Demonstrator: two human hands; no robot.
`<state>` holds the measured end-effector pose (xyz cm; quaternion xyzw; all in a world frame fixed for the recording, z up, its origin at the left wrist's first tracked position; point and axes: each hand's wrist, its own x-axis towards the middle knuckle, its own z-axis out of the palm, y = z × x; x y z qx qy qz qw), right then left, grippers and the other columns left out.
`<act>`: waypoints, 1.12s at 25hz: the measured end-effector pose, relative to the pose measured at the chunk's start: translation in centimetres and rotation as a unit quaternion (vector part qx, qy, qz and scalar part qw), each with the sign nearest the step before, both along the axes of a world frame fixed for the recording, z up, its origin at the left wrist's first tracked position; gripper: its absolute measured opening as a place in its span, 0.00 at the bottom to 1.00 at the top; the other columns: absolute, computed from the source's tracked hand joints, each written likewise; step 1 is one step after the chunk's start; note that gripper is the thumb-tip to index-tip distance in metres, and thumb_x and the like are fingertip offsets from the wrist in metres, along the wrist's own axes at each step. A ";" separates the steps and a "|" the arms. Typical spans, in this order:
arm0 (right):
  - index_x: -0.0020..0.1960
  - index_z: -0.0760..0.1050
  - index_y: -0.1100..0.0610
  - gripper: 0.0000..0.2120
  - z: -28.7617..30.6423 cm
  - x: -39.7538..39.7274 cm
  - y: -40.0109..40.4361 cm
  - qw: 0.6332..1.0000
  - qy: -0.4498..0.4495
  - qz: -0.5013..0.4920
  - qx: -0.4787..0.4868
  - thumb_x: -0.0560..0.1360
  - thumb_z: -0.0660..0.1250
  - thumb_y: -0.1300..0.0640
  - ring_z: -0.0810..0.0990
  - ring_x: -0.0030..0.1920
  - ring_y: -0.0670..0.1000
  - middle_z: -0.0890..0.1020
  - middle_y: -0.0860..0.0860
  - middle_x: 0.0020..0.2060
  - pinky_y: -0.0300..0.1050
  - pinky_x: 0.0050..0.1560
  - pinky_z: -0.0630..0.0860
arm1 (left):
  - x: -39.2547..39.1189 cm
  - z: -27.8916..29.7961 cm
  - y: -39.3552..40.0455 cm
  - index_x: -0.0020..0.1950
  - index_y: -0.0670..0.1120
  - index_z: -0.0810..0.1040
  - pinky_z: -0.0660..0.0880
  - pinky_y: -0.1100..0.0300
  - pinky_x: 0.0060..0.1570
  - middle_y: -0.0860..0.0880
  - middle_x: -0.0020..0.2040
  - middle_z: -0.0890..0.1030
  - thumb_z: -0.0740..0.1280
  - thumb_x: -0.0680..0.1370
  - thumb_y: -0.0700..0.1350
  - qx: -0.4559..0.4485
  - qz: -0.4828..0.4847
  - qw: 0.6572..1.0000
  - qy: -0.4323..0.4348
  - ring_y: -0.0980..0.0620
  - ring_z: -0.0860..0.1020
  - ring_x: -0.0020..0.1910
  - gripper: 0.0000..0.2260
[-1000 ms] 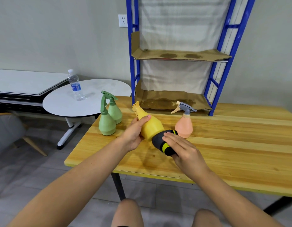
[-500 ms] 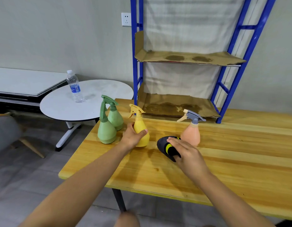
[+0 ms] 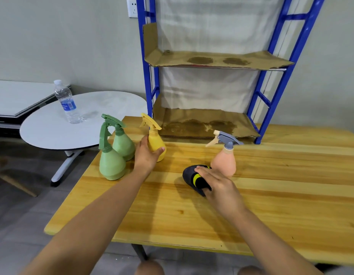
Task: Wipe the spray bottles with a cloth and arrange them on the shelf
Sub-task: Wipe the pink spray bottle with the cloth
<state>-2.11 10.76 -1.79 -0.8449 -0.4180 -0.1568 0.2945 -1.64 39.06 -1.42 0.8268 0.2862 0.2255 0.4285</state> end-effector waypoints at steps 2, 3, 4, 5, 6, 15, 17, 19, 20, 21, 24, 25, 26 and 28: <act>0.67 0.78 0.57 0.36 0.1 0.0 -0.4 1.000 -0.004 -0.003 -0.003 0.61 0.76 0.74 0.80 0.63 0.52 0.81 0.52 0.63 0.47 0.65 0.76 | -0.1 0.0 -0.2 0.78 0.50 0.61 0.70 0.42 0.69 0.45 0.72 0.71 0.76 0.72 0.55 -0.005 0.005 1.000 0.009 0.43 0.70 0.70 0.40; 0.67 0.78 0.56 0.36 0.2 0.0 -0.6 1.000 -0.004 -0.003 -0.008 0.61 0.76 0.74 0.79 0.63 0.51 0.81 0.52 0.63 0.46 0.66 0.74 | -0.4 -0.1 -0.4 0.79 0.48 0.60 0.69 0.43 0.70 0.44 0.73 0.69 0.76 0.72 0.55 -0.015 0.014 1.000 0.017 0.42 0.68 0.71 0.41; 0.68 0.77 0.56 0.36 0.3 -0.1 -0.9 1.000 -0.003 -0.005 -0.013 0.62 0.76 0.73 0.79 0.64 0.51 0.81 0.51 0.64 0.46 0.67 0.73 | -0.8 -0.2 -0.5 0.79 0.47 0.59 0.68 0.43 0.70 0.42 0.73 0.68 0.76 0.73 0.56 -0.025 0.029 0.999 0.024 0.41 0.67 0.72 0.41; 0.68 0.77 0.55 0.36 0.5 -0.1 -1.2 1.000 -0.002 -0.008 -0.014 0.63 0.76 0.72 0.78 0.65 0.50 0.80 0.50 0.64 0.47 0.68 0.73 | -1.3 -0.2 -0.8 0.78 0.45 0.61 0.68 0.42 0.70 0.41 0.72 0.68 0.76 0.73 0.56 -0.030 0.049 0.998 0.023 0.40 0.68 0.72 0.40; 0.69 0.76 0.54 0.36 0.7 -0.2 -1.5 1.000 -0.001 -0.013 -0.016 0.63 0.76 0.72 0.77 0.66 0.50 0.80 0.50 0.65 0.48 0.69 0.73 | -2.0 -0.2 -1.2 0.75 0.44 0.65 0.68 0.42 0.69 0.41 0.70 0.70 0.75 0.73 0.56 -0.026 0.071 0.997 0.015 0.39 0.69 0.70 0.37; 0.68 0.76 0.53 0.35 2.8 -1.5 -6.0 0.998 -0.012 -0.062 -0.001 0.63 0.76 0.70 0.80 0.62 0.52 0.81 0.50 0.63 0.49 0.63 0.78 | -0.1 9.3 -11.9 0.59 0.47 0.77 0.74 0.55 0.58 0.49 0.54 0.79 0.67 0.80 0.50 0.136 -0.147 0.974 -0.109 0.51 0.76 0.55 0.11; 0.67 0.77 0.54 0.34 3.1 -1.6 -7.3 0.997 -0.016 -0.073 0.005 0.63 0.75 0.70 0.80 0.61 0.51 0.82 0.50 0.62 0.47 0.63 0.77 | 2.4 11.6 -14.0 0.69 0.49 0.74 0.69 0.53 0.66 0.47 0.64 0.77 0.67 0.80 0.50 0.246 -0.259 0.933 -0.045 0.48 0.72 0.65 0.18; 0.67 0.77 0.54 0.34 3.3 -1.9 -8.2 0.996 -0.012 -0.084 0.008 0.63 0.75 0.70 0.80 0.61 0.51 0.82 0.50 0.62 0.46 0.64 0.77 | 4.4 12.6 -15.6 0.71 0.51 0.74 0.70 0.51 0.67 0.47 0.67 0.78 0.66 0.80 0.49 0.311 -0.331 0.890 0.042 0.46 0.73 0.67 0.19; 0.67 0.77 0.54 0.34 3.3 -2.1 -8.6 0.996 -0.009 -0.087 0.009 0.63 0.74 0.70 0.80 0.61 0.51 0.82 0.50 0.62 0.47 0.63 0.77 | 4.9 13.0 -16.2 0.70 0.52 0.76 0.72 0.52 0.65 0.48 0.66 0.80 0.66 0.80 0.47 0.323 -0.350 0.876 0.077 0.46 0.75 0.65 0.17; 0.67 0.77 0.53 0.34 3.2 -2.2 -8.9 0.996 -0.009 -0.088 0.011 0.63 0.74 0.70 0.80 0.62 0.51 0.82 0.49 0.62 0.48 0.63 0.78 | 5.3 13.1 -16.4 0.68 0.51 0.79 0.73 0.53 0.63 0.49 0.64 0.81 0.66 0.80 0.44 0.327 -0.362 0.868 0.098 0.47 0.77 0.63 0.16; 0.67 0.77 0.53 0.34 2.7 -2.9 -9.9 0.997 -0.014 -0.079 0.007 0.63 0.74 0.70 0.79 0.63 0.50 0.81 0.48 0.63 0.49 0.62 0.78 | 4.3 13.4 -16.5 0.64 0.51 0.82 0.74 0.54 0.59 0.51 0.60 0.83 0.67 0.80 0.43 0.319 -0.369 0.866 0.110 0.49 0.79 0.59 0.13; 0.67 0.77 0.53 0.34 2.6 -3.0 -10.0 0.997 -0.016 -0.074 0.005 0.63 0.74 0.71 0.79 0.63 0.50 0.81 0.48 0.63 0.49 0.63 0.78 | 3.7 13.6 -16.4 0.63 0.51 0.82 0.73 0.55 0.59 0.51 0.60 0.83 0.68 0.79 0.44 0.315 -0.374 0.865 0.108 0.50 0.79 0.58 0.13; 0.67 0.77 0.53 0.34 2.5 -3.2 -9.9 0.997 -0.018 -0.069 0.002 0.63 0.74 0.70 0.79 0.63 0.50 0.81 0.48 0.63 0.49 0.63 0.78 | 2.9 13.9 -16.2 0.64 0.51 0.82 0.73 0.56 0.58 0.52 0.60 0.83 0.69 0.79 0.45 0.315 -0.382 0.862 0.109 0.52 0.78 0.57 0.13; 0.67 0.77 0.54 0.34 2.5 -3.5 -9.4 0.998 -0.033 -0.057 -0.004 0.63 0.75 0.70 0.79 0.63 0.50 0.81 0.49 0.63 0.49 0.63 0.78 | 1.2 14.2 -16.1 0.64 0.50 0.82 0.74 0.57 0.56 0.51 0.58 0.84 0.69 0.80 0.46 0.317 -0.397 0.855 0.109 0.52 0.79 0.55 0.13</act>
